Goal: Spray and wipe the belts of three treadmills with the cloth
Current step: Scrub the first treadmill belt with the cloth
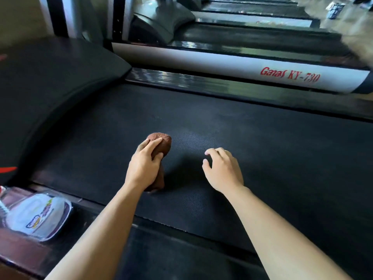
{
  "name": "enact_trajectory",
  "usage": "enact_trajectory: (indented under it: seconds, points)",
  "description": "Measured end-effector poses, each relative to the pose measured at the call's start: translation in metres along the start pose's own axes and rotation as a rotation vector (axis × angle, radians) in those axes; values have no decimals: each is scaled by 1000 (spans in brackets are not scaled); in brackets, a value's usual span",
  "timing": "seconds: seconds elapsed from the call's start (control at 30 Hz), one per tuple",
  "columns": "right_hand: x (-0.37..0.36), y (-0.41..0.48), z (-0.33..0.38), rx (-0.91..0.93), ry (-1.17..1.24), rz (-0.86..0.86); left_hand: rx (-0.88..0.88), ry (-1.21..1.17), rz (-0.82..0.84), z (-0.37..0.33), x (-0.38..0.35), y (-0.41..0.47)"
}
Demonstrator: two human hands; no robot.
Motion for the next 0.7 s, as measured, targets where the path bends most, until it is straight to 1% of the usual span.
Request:
enact_trajectory:
  seconds: [0.37, 0.5, 0.7]
  points:
    - [-47, 78, 76, 39, 3, 71, 139, 69, -129, 75, 60, 88]
    - [-63, 103, 97, 57, 4, 82, 218, 89, -170, 100, 77, 117]
    - [-86, 133, 112, 93, -42, 59, 296, 142, -158, 141, 80, 152]
Point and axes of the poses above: each hand's wrist, its own y-axis towards the middle knuckle, its own x-axis out of the back of the hand, z = x × y, the point moved 4 cm from there along y, towards the middle knuckle, and after that the axes turned 2 degrees about -y, right-handed, at the moved point
